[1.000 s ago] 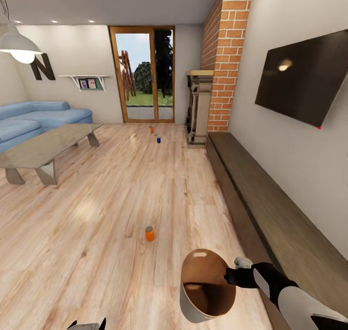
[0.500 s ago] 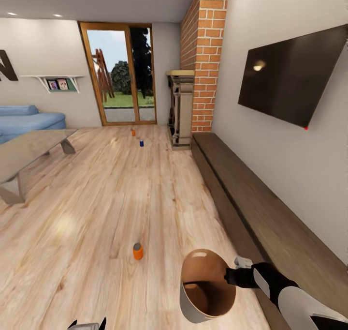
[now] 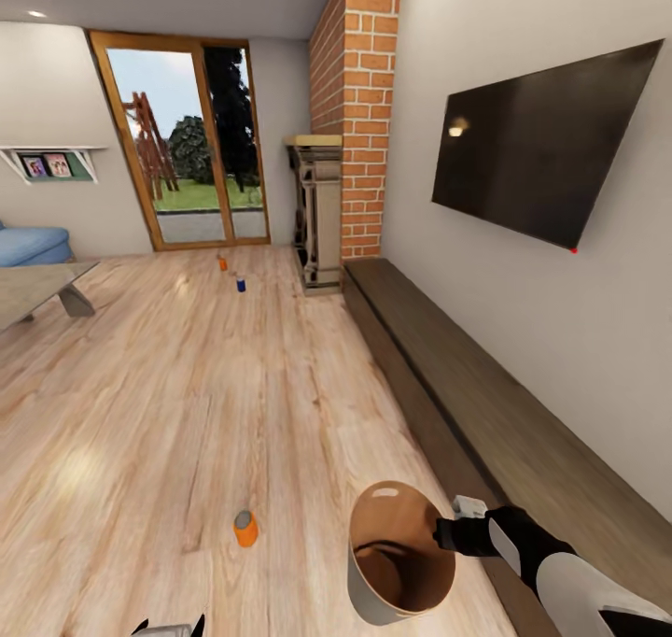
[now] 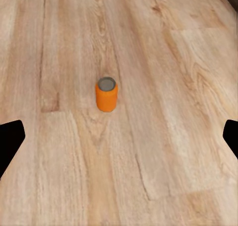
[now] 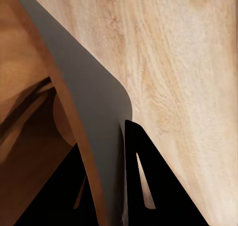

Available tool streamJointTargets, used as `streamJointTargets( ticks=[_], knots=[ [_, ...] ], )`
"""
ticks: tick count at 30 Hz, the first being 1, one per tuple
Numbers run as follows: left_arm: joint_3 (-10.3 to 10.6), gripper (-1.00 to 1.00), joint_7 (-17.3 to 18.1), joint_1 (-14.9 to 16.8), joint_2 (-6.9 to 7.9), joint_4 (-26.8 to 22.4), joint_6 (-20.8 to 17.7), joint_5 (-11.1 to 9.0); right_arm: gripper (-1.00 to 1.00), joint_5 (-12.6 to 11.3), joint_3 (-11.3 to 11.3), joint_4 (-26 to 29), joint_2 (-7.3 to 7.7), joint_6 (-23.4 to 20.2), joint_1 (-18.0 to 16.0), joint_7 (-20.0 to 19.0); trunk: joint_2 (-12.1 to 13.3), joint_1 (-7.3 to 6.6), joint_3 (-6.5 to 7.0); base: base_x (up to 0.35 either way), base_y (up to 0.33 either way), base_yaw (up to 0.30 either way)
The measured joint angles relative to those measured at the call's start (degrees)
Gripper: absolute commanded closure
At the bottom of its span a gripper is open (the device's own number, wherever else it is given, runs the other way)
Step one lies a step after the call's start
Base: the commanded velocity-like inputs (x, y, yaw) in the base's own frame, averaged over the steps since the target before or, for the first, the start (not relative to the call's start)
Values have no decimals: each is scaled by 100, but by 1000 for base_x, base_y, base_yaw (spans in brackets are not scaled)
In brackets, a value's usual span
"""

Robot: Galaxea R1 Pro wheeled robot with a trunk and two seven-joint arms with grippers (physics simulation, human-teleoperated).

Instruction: Put the three can of soda from the living room inside the tash can in the kitchen.

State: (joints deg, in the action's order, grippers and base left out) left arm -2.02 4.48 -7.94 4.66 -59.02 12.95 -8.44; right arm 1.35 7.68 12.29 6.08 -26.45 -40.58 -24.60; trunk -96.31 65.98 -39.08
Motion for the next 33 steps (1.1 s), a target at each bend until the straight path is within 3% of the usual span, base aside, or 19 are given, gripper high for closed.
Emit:
streamJointTargets(
  ticks=[15,28,33],
  knots=[
    [0,-100,0,2,0,4,-1,0,100,30,-5,-3,-8,23,0,4,0,0,0,308,182,-16],
    [0,-100,0,2,0,12,-9,0,100,44,-40,8,-7,33,0,71,0,0,0,305,175,205],
    [0,-100,6,7,-1,24,-23,10,100,39,-40,23,-8,250,0,241,0,0,0,319,46,244]
  ],
)
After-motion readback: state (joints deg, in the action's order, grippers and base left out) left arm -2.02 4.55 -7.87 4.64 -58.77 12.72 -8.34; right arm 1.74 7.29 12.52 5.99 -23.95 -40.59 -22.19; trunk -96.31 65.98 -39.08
